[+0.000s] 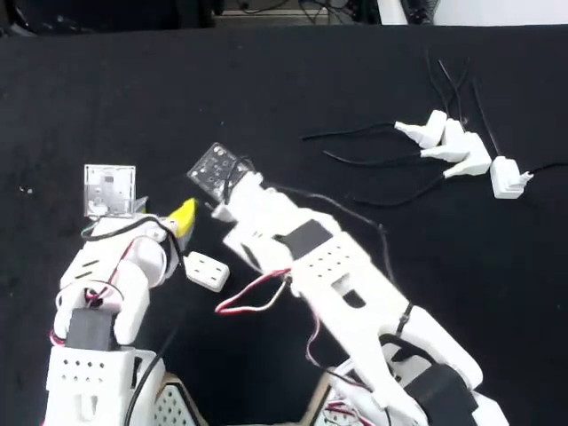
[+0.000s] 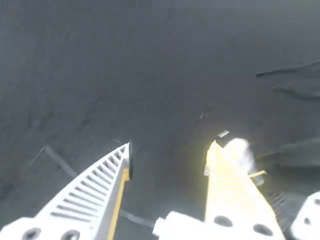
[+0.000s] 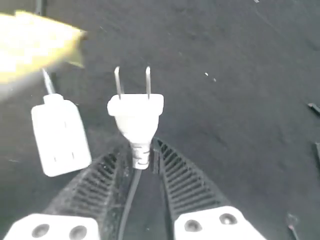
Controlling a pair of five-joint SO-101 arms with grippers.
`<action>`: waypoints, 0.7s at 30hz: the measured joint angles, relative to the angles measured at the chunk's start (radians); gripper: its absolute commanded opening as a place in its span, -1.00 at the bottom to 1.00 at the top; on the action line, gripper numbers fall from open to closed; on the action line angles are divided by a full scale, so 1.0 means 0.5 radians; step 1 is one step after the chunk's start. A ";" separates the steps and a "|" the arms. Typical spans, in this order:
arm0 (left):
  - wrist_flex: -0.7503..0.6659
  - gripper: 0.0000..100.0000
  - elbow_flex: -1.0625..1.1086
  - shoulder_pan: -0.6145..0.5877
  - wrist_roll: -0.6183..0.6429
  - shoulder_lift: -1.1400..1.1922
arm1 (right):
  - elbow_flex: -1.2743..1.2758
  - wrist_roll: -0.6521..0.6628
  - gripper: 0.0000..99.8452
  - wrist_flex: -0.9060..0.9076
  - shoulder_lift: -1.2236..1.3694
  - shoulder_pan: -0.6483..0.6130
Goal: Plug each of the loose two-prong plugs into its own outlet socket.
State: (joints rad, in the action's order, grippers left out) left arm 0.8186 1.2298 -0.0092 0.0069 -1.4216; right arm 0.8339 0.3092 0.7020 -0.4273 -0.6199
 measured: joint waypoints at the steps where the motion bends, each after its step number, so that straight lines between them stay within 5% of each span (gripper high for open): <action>1: -0.040 -0.50 0.009 0.031 0.009 0.000 | 0.000 -0.006 -0.98 -0.003 0.000 -0.021; 21: -0.402 -0.50 0.377 0.074 0.028 0.003 | 0.129 -0.068 -0.98 0.172 -0.451 -0.153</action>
State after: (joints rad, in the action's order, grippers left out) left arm 0.6176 1.4185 0.0276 0.0207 -1.4200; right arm 0.8984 0.2754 0.7879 -0.6529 -0.6966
